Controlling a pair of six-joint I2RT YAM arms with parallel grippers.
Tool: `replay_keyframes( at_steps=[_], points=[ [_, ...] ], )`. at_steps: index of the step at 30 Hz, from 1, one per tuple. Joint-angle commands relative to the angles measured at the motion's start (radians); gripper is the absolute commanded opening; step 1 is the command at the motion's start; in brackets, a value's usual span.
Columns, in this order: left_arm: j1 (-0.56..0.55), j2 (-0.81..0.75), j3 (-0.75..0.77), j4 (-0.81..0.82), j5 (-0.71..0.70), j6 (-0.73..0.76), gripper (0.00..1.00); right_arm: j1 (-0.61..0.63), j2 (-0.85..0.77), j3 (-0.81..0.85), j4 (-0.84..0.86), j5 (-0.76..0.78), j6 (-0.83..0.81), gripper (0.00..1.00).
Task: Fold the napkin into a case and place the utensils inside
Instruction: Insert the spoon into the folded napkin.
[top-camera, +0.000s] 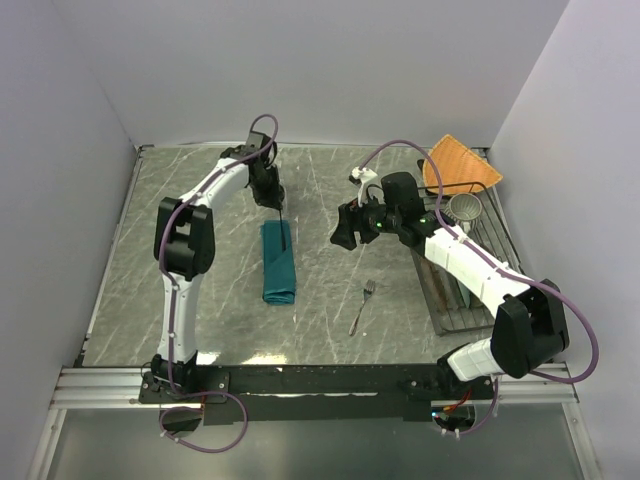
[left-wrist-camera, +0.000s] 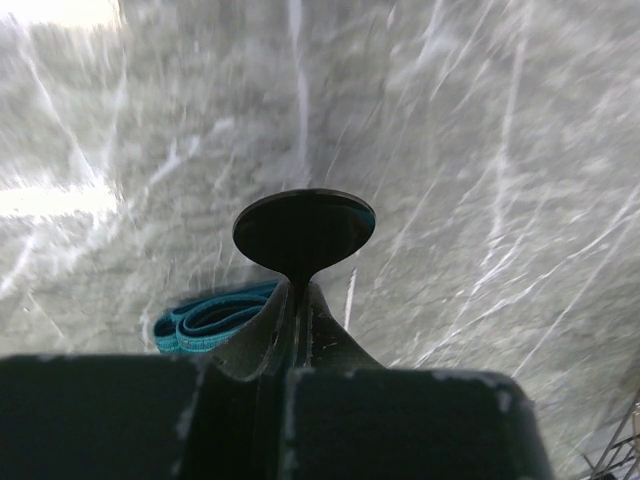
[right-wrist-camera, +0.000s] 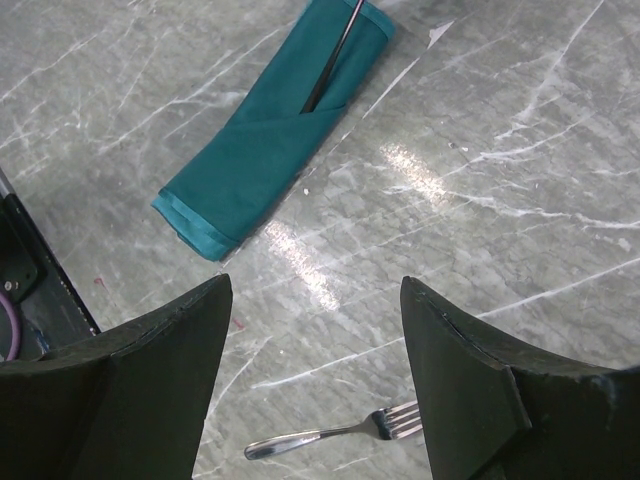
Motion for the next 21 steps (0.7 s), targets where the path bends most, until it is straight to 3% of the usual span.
replay_keyframes(
  at_steps=[1,21],
  points=[
    [-0.005,-0.038,-0.028,-0.022,0.020,-0.027,0.01,0.005,-0.035,-0.010,0.010,-0.004,-0.015,0.76],
    [-0.027,-0.208,-0.232,-0.001,0.040,-0.059,0.01,0.006,-0.028,-0.024,0.021,-0.033,0.004,0.76]
  ],
)
